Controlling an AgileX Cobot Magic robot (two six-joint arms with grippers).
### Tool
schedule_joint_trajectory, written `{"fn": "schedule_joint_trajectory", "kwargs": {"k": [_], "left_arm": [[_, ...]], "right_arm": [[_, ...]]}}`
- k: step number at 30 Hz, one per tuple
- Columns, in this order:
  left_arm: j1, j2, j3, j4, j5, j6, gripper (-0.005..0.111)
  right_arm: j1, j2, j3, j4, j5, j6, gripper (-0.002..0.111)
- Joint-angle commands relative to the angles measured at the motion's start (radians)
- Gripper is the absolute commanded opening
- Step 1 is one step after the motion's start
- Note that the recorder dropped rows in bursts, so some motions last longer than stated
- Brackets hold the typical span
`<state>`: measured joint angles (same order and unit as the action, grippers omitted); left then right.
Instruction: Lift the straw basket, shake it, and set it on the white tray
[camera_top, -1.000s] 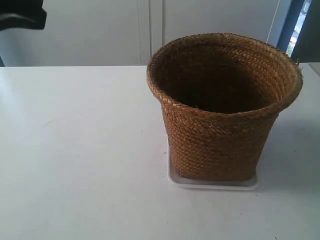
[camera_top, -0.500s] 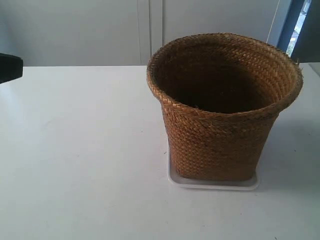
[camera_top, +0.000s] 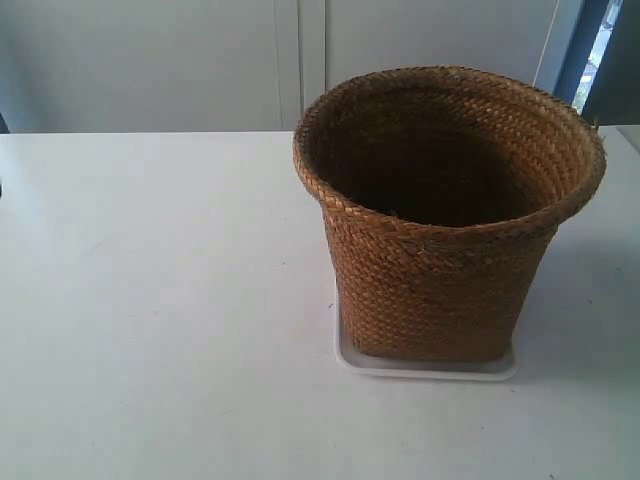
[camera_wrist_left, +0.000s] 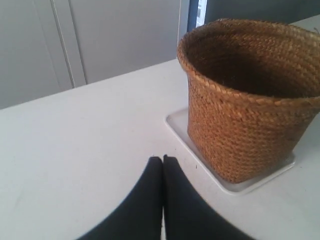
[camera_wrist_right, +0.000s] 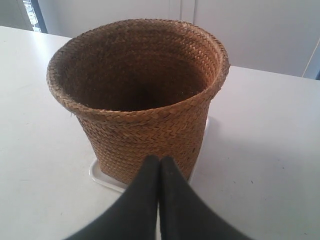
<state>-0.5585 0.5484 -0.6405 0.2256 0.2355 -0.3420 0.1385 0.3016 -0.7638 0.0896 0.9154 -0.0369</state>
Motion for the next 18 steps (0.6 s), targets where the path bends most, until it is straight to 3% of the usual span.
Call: {"fn": "schedule_joint_trajectory", "kwargs": {"k": [1, 4, 12, 15, 17, 18], "left_arm": [[-0.002, -0.013, 0.044, 0.008, 0.078, 0.013, 0.0], [-0.002, -0.013, 0.044, 0.008, 0.165, 0.013, 0.0], [0.001, -0.021, 0.051, 0.057, 0.192, 0.034, 0.0], [0.142, -0.057, 0.142, 0.09, 0.191, 0.036, 0.0], [0.282, -0.115, 0.239, 0.104, 0.061, 0.036, 0.0], [0.319, -0.133, 0.265, 0.104, 0.026, 0.036, 0.0]], "right_arm": [[0.001, -0.005, 0.004, -0.002, 0.002, -0.008, 0.0], [0.001, -0.005, 0.004, -0.002, 0.004, -0.008, 0.0], [0.001, -0.005, 0.004, -0.002, 0.004, -0.008, 0.0], [0.001, -0.005, 0.004, -0.006, 0.004, -0.008, 0.0], [0.001, -0.005, 0.004, -0.001, 0.004, -0.008, 0.0], [0.001, -0.005, 0.004, -0.001, 0.004, -0.008, 0.0]]}}
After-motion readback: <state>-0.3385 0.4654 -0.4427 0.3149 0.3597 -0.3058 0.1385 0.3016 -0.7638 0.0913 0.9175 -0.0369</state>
